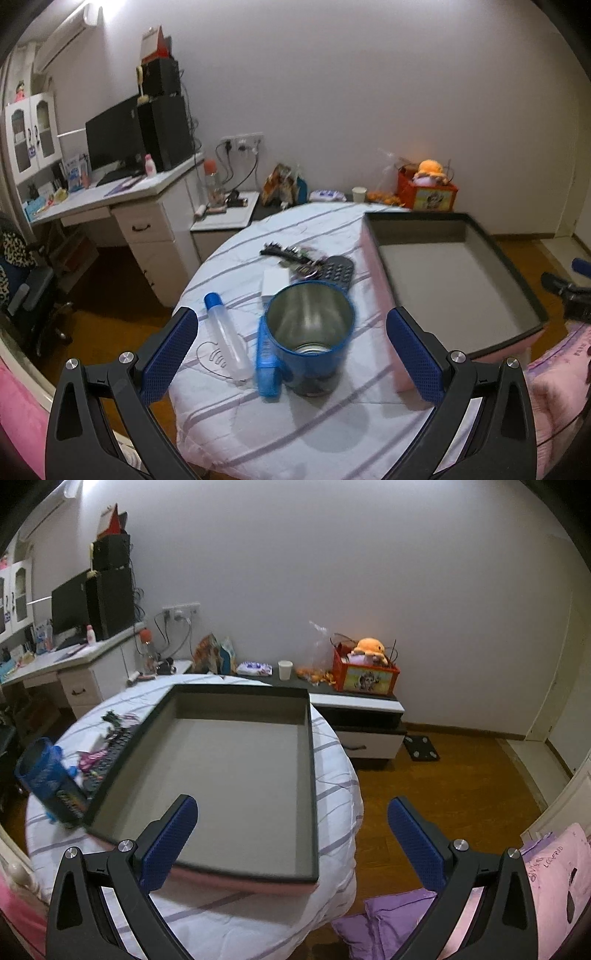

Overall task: Organize rigid objects
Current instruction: 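Move the right gripper to the tray box rim and grip it, then reach the left gripper to the blue tumbler and close on its rim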

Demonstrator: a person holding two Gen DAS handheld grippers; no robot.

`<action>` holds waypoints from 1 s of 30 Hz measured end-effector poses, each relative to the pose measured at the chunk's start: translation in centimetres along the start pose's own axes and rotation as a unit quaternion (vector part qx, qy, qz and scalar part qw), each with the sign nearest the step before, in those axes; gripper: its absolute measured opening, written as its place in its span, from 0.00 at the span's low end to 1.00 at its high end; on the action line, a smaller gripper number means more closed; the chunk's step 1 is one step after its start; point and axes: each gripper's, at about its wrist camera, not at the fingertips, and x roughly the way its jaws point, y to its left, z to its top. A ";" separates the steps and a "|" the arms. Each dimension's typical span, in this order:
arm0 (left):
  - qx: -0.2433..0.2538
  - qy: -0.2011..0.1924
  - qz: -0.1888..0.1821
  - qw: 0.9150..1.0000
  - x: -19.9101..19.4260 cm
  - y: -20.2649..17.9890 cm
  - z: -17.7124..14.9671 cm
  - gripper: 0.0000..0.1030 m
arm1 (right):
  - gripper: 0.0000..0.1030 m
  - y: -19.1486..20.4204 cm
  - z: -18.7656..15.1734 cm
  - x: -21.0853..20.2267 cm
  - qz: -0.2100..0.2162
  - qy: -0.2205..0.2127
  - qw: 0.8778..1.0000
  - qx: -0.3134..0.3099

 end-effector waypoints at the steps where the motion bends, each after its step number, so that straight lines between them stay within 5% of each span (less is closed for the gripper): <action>1: 0.001 0.008 0.006 1.000 0.8 0.2 -0.1 1.00 | 1.00 -0.2 0.2 0.9 0.003 0.009 1.000 -0.001; 4: 0.001 0.021 0.015 1.000 2.2 0.9 -0.4 1.00 | 1.00 -0.6 0.7 3.3 0.018 0.032 0.999 -0.010; 17: -0.024 0.016 -0.058 0.998 2.4 1.6 -0.1 1.00 | 0.96 -2.6 0.9 10.9 0.100 0.131 0.986 0.011; 19: -0.021 0.011 -0.057 0.998 2.2 1.4 0.0 1.00 | 0.81 -2.5 0.6 11.1 0.107 0.142 0.984 0.006; 20: -0.020 0.010 -0.057 0.998 2.0 1.5 0.0 1.00 | 0.57 -2.4 0.6 11.2 0.109 0.147 0.983 0.004; 21: -0.021 0.008 -0.060 0.998 1.8 1.5 0.0 1.00 | 0.44 -2.3 0.5 11.4 0.112 0.153 0.982 0.002; 30: -0.018 0.002 -0.053 0.998 0.5 1.8 -0.7 1.00 | 0.30 -3.1 0.2 10.5 0.108 0.168 0.980 -0.012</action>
